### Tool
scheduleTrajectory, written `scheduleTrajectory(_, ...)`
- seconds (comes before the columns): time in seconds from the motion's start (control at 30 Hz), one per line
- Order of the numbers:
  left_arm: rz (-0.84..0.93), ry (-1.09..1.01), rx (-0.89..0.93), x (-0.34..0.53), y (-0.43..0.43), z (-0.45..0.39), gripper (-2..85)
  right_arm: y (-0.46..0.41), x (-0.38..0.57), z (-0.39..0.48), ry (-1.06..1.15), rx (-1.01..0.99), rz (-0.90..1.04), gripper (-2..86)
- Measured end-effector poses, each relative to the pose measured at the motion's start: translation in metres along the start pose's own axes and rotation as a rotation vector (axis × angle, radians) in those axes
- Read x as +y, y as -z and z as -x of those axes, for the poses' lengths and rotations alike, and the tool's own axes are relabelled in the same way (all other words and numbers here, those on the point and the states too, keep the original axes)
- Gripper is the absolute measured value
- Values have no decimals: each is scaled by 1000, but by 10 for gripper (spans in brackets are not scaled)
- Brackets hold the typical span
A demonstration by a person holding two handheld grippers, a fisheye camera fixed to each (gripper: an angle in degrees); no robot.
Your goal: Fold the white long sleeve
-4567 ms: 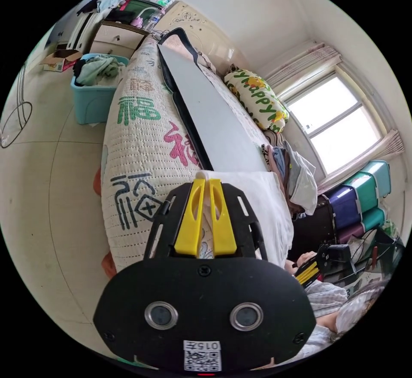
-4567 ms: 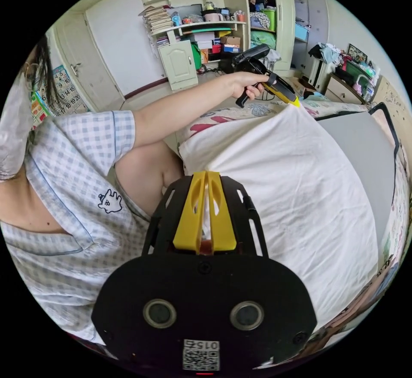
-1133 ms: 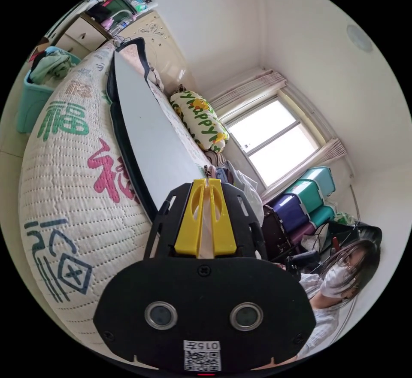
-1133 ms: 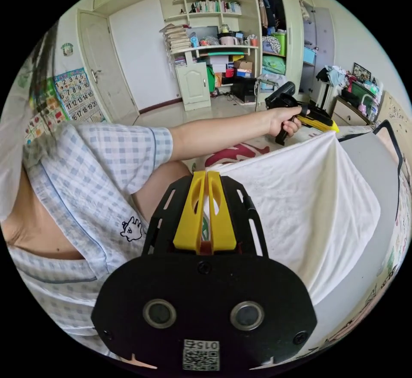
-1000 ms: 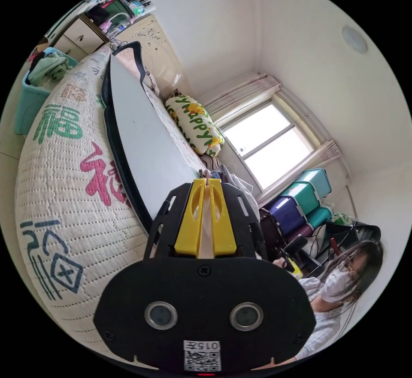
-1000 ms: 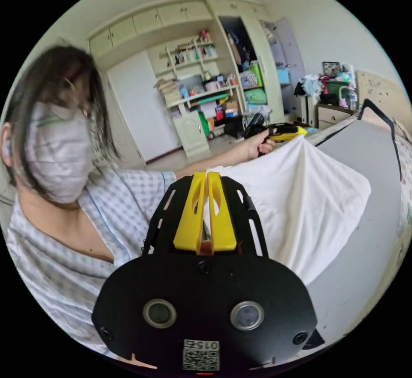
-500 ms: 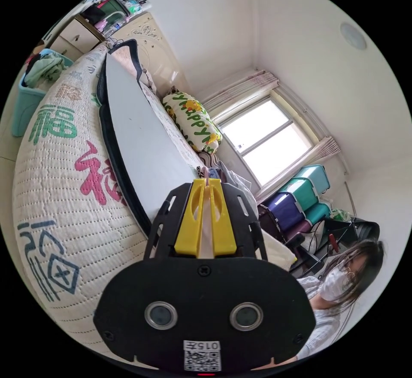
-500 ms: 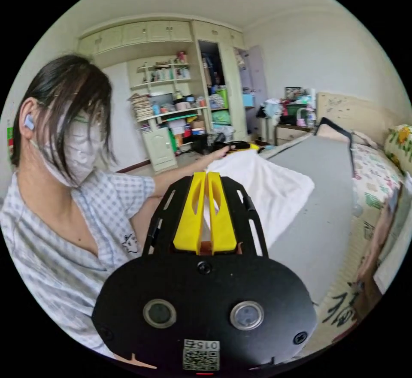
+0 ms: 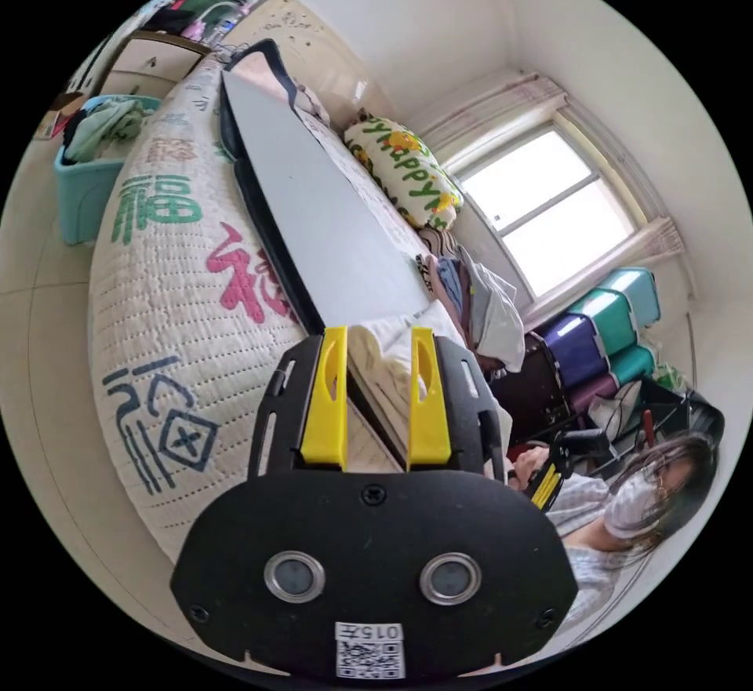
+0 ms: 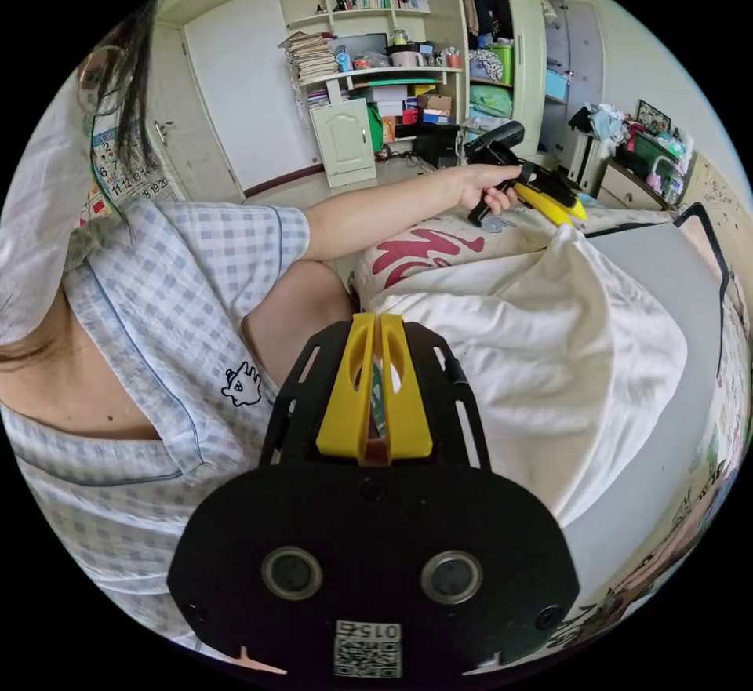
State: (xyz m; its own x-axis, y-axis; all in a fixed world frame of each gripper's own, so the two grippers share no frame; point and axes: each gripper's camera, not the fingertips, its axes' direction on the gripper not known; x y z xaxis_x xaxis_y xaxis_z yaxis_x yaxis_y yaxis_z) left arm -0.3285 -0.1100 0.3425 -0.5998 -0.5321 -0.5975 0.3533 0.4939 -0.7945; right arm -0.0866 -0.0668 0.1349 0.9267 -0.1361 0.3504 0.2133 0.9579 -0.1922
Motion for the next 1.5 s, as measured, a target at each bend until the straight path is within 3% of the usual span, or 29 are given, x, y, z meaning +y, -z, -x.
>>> scheduleTrajectory(0.2,51,-46,-3,0,-10,-25,17,3,1,-1,-39,95,-69,-1)
scheduleTrajectory(0.47,-114,-59,73,-4,-14,-68,-8,95,91,-45,-519,470,-591,-1)
scheduleTrajectory(0.6,-133,-62,100,-11,-40,-81,-9,102,106,-44,-609,612,-613,-2)
scheduleTrajectory(0.7,-123,-65,124,-15,-54,-85,-9,86,74,-19,-466,686,-526,-2)
scheduleTrajectory(0.83,-126,-70,121,-12,-48,-89,-9,7,-1,4,-116,541,-129,-2)
scheduleTrajectory(0.97,-155,-52,108,-6,-30,-83,-9,-65,-13,-4,-43,545,166,-3)
scheduleTrajectory(1.17,-176,-7,132,-2,-13,-67,-9,-71,-11,-17,-111,382,140,0)
scheduleTrajectory(1.5,-178,12,140,0,0,-62,-9,-94,-14,-10,-83,435,211,51)
